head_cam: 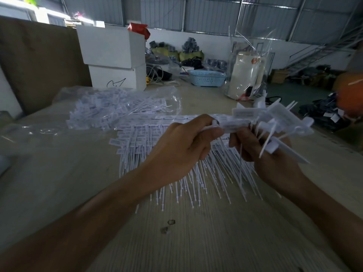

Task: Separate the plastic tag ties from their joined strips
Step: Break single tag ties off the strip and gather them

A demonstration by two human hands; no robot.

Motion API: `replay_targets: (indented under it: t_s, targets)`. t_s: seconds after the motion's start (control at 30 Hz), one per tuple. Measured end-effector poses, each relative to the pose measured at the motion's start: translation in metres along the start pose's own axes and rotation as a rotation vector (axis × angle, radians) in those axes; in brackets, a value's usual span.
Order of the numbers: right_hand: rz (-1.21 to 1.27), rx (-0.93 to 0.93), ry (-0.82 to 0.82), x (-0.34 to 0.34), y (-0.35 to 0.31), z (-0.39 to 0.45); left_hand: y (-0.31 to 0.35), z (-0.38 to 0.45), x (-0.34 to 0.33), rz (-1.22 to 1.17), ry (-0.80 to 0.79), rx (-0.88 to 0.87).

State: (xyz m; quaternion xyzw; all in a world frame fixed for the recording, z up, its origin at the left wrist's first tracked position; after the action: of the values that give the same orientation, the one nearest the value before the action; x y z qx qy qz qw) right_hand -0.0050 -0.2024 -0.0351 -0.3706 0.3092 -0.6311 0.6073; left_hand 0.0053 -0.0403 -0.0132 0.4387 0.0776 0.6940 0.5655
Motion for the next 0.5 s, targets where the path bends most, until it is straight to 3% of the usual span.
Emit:
replay_targets:
  t_s: [0.1, 0.27, 0.5]
  targets:
    - [-0.011, 0.062, -0.058, -0.001, -0.01, -0.003, 0.0, -0.001, -0.006, -0.172, -0.143, 0.05]
    - [0.189, 0.043, -0.324, -0.012, -0.009, 0.001, 0.007, -0.004, -0.011, -0.475, -0.377, 0.074]
    - [0.583, -0.138, -0.511, -0.017, -0.001, -0.002, 0.001, -0.005, -0.016, -0.542, -0.453, 0.113]
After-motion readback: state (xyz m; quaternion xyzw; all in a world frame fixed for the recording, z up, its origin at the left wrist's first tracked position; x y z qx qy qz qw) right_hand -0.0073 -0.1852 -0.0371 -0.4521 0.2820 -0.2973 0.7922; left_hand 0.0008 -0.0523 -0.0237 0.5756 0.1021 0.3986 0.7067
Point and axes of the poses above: each hand's wrist, its own z-axis towards the middle knuckle, its own x-axis out of the back of the hand, y = z × x, the point moved 6 cm from there along z, towards the middle knuckle, and after that the axes turned 8 degrees about x, right-handed, at the moved point
